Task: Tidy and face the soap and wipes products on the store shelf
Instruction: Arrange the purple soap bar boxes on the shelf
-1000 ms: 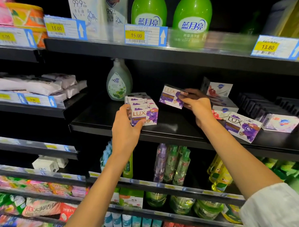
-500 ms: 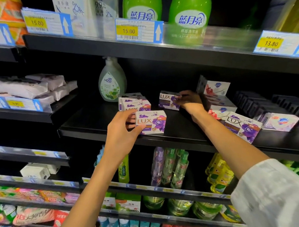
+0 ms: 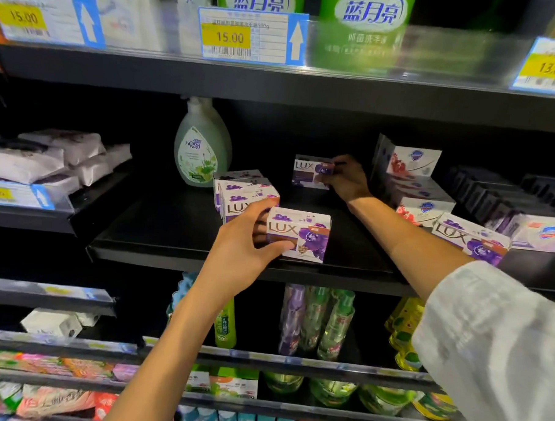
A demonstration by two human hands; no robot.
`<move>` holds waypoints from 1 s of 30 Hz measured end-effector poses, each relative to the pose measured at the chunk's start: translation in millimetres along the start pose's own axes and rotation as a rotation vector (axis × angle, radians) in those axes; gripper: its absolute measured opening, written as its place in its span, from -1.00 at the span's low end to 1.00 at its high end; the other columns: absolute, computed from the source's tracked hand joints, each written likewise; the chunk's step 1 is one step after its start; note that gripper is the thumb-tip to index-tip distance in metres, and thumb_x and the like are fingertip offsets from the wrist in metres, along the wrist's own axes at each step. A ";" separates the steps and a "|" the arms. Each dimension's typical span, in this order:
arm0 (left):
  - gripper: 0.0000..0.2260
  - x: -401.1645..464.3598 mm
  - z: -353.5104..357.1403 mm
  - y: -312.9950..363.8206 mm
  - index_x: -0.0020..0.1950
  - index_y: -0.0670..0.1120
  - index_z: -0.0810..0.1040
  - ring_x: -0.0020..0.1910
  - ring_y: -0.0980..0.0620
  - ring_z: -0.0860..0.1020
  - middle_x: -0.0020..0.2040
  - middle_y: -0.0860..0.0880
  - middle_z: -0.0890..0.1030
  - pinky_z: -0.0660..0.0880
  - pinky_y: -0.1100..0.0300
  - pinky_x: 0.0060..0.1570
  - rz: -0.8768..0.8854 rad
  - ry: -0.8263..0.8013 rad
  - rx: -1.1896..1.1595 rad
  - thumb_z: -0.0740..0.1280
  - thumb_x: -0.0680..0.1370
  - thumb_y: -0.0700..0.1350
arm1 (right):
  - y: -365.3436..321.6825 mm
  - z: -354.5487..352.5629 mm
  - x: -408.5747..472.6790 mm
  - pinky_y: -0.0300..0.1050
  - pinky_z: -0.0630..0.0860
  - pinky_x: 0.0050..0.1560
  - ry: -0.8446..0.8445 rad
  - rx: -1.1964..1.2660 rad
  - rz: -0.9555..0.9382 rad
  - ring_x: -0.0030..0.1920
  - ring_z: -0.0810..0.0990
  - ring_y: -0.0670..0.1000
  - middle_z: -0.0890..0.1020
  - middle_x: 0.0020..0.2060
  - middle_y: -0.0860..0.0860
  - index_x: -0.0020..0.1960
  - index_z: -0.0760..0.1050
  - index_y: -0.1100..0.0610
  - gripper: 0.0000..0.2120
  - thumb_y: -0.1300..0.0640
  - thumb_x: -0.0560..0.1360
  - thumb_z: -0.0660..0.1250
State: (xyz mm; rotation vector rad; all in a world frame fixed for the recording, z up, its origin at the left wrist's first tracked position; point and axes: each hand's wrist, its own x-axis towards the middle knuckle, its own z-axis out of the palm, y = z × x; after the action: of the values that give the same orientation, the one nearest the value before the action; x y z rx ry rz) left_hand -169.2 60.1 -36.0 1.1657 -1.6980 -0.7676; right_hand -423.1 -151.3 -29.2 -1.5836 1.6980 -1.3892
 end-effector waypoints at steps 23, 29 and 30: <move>-0.36 1.6 10.9 -17.7 0.51 0.32 0.32 0.13 0.22 0.63 0.18 0.21 0.64 0.62 -0.01 0.22 0.056 0.088 0.180 0.53 0.50 0.17 | -0.8 24.3 57.0 -0.18 0.43 0.25 0.024 -0.178 0.026 0.32 0.58 0.09 0.64 0.27 0.10 0.31 0.50 0.19 -0.34 0.10 0.32 0.70; -0.35 1.0 11.2 -15.5 0.51 0.33 0.28 0.14 0.19 0.63 0.19 0.19 0.63 0.62 -0.04 0.23 0.056 0.092 0.220 0.51 0.50 0.22 | -8.9 10.5 33.2 -0.21 0.38 0.29 0.009 -0.219 0.006 0.43 0.50 0.12 0.56 0.40 0.13 0.46 0.39 0.20 -0.28 0.07 0.42 0.64; -0.35 1.4 11.2 -15.2 0.51 0.33 0.29 0.13 0.19 0.62 0.18 0.20 0.63 0.62 -0.04 0.23 0.058 0.086 0.221 0.51 0.50 0.22 | -10.4 5.6 26.8 -0.20 0.38 0.28 0.005 -0.229 -0.003 0.43 0.50 0.13 0.55 0.40 0.13 0.46 0.38 0.20 -0.29 0.05 0.44 0.62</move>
State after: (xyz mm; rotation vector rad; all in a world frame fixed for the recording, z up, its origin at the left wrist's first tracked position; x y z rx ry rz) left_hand -174.1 53.3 -53.0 1.2736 -1.7688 -0.4958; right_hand -420.1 -176.3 -14.2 -1.7034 1.9158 -1.2359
